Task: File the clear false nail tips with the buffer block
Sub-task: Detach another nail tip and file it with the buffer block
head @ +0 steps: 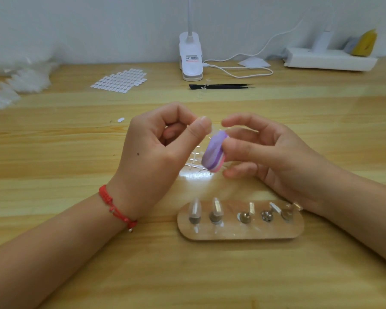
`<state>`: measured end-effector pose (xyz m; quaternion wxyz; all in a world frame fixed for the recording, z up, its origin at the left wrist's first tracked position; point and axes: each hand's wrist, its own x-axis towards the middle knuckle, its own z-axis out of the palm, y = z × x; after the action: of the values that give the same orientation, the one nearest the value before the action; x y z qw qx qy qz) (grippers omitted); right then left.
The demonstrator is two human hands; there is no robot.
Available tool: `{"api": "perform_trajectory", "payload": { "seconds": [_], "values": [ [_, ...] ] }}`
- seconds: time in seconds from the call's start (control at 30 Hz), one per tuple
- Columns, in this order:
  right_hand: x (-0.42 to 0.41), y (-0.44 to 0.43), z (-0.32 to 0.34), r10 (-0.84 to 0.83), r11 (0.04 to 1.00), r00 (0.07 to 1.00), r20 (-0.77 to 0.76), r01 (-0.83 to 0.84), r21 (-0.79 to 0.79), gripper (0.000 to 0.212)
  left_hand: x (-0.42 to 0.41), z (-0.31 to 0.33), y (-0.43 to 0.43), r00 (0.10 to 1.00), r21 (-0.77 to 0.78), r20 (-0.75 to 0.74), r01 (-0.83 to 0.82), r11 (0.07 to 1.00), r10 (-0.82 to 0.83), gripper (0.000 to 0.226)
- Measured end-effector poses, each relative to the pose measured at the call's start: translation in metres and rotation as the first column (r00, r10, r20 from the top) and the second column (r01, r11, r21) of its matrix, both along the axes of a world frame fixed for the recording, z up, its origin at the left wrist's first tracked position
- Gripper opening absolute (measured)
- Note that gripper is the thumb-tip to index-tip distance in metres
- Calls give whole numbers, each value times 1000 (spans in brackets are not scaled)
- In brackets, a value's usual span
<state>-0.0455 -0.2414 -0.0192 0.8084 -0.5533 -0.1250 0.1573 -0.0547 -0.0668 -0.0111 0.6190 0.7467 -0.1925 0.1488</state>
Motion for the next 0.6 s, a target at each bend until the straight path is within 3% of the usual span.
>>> {"api": "perform_trajectory", "payload": {
  "seconds": [0.13,0.27,0.4,0.6],
  "values": [
    [2,-3,2,-38,995,996,-87,45,83,27,-1,-1,-1,1000,9,-16,27,1000,-27,23],
    [-2,0,2,6,1000,1000,-13,-6,-8,25,0,-1,-1,1000,-4,-9,1,1000,-1,25],
    [2,-2,1,-53,993,995,-85,61,99,24,0,-2,-1,1000,-5,-15,13,1000,-13,25],
    [2,-2,1,-15,998,998,-65,19,65,28,0,-2,-1,1000,-2,-19,15,1000,-15,23]
  ]
}}
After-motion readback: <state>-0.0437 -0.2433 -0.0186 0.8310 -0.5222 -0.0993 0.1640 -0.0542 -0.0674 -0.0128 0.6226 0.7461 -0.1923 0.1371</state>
